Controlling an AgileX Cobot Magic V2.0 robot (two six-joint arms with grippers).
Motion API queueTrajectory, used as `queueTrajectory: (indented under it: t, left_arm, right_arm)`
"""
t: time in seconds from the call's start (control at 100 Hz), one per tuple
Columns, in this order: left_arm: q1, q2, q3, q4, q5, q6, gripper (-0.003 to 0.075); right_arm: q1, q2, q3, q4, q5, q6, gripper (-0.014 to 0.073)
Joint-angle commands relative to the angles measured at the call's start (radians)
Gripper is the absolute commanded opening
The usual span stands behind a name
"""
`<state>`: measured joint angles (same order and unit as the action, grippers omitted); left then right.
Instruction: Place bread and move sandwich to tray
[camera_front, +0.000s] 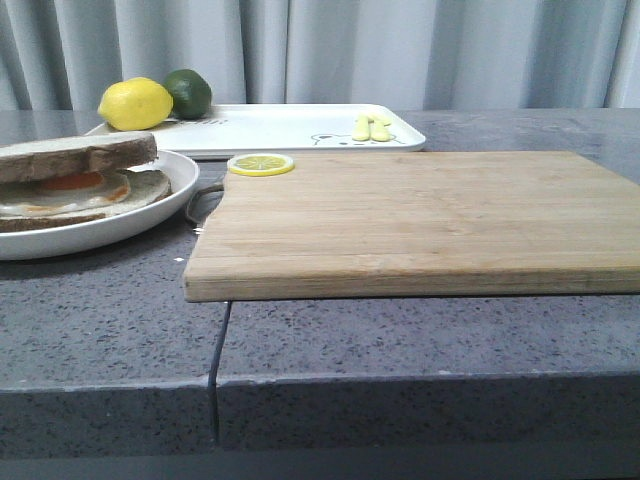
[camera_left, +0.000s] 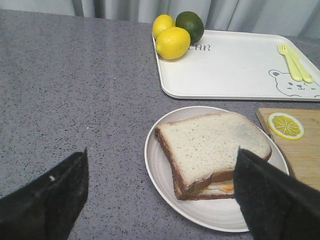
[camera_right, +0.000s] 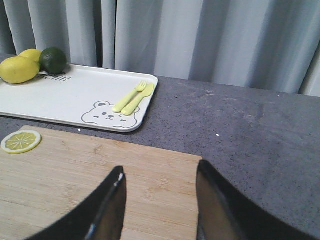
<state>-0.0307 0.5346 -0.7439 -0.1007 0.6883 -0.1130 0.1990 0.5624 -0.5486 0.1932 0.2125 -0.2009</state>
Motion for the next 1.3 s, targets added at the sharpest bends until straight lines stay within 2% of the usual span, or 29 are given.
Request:
queueTrajectory:
  t: [0.0,0.9,1.29]
  left_arm:
    - [0.002,0.011,-0.036,-0.012,-0.067,0.001,0.0556]
    - [0.002,0.011,-0.036,-0.012,-0.069,0.001,0.0556]
    - [0.002,0.012,-0.036,-0.008,-0.151,0.001,0.0556]
  right_arm:
    - [-0.007,0.000,-0.025,-0.005,-0.072,0.000,0.0350]
    - [-0.007,0.000,-0.025,-0.005,-0.073,0.000,0.0350]
    - [-0.007,0.000,-0.025,-0.005,-0.073,0.000,0.0350]
